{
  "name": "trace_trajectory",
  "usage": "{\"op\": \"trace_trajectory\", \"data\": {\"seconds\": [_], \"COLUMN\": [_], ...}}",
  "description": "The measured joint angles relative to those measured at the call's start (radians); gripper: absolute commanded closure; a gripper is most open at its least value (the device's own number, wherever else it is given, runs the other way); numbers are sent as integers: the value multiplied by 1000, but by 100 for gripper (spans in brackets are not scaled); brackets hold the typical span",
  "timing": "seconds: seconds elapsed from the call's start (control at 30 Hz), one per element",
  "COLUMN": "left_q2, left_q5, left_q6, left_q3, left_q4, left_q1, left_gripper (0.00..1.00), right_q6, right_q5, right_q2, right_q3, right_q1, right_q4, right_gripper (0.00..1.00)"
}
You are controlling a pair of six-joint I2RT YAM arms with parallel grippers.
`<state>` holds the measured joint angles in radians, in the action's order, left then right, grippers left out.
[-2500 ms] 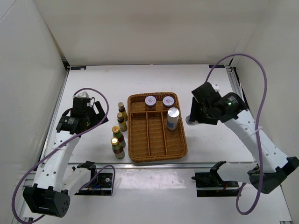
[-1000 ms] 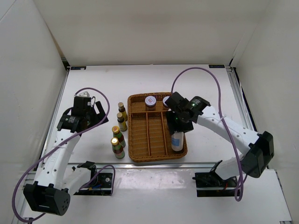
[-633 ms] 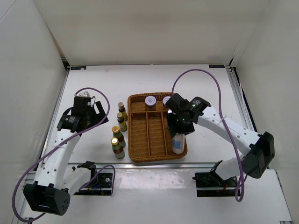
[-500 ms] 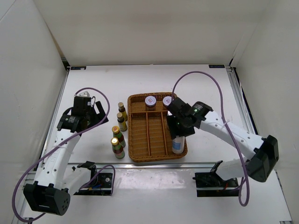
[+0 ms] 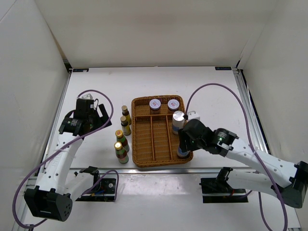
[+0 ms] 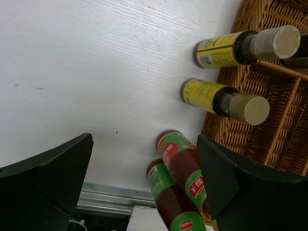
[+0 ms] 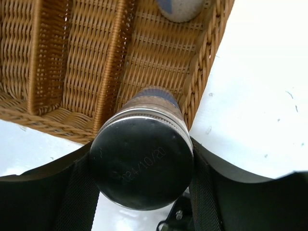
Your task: Organize the condiment bottles
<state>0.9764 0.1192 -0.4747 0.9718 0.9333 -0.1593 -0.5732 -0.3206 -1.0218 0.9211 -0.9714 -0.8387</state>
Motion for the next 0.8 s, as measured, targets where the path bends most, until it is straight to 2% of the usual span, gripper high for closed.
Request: {"op": "trace_trajectory", "data": {"seconds": [0.23,0.63,0.77,0.8], "left_q2": [4,10,10,10], "left_q5": [0,0,0,0], "left_q6": [0,0,0,2], "left_q3": [0,0,0,0], "left_q4": [0,0,0,0], "left_q1": [0,0,0,0], "left_gripper": [0,0,0,0], "right_q6": [20,17,-2,-5], "right_q5": [-54,-130,-143,-143], "right_q2": [90,-48,-57,-57], "right_q3": [-93,-92,-85,-85], "right_q1": [-33,-38,-38,-38], "right_q4": [88,179,176,175], "right_gripper": [100,99,80,69]}}
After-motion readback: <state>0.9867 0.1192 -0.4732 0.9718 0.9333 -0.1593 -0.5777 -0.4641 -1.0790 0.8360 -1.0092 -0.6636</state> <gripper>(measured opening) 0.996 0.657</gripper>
